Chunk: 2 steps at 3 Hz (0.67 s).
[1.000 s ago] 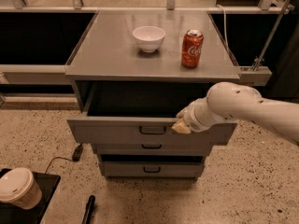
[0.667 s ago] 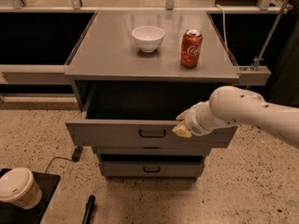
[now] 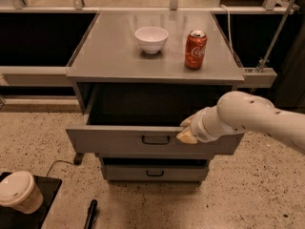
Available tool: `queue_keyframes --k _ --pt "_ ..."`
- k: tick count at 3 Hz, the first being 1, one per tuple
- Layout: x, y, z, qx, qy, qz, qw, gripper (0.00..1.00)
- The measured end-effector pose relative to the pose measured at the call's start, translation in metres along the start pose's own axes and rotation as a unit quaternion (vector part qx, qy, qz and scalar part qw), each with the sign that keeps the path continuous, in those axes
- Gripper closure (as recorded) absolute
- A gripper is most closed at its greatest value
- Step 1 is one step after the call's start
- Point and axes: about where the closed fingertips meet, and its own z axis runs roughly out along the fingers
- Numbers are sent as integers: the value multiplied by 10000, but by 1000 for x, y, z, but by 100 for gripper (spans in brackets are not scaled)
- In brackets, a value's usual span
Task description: Open top drawer
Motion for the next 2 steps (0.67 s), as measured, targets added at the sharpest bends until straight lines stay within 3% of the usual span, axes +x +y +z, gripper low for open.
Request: queue_keyframes --k 2 --pt "5 10 -7 -17 -45 13 10000 100"
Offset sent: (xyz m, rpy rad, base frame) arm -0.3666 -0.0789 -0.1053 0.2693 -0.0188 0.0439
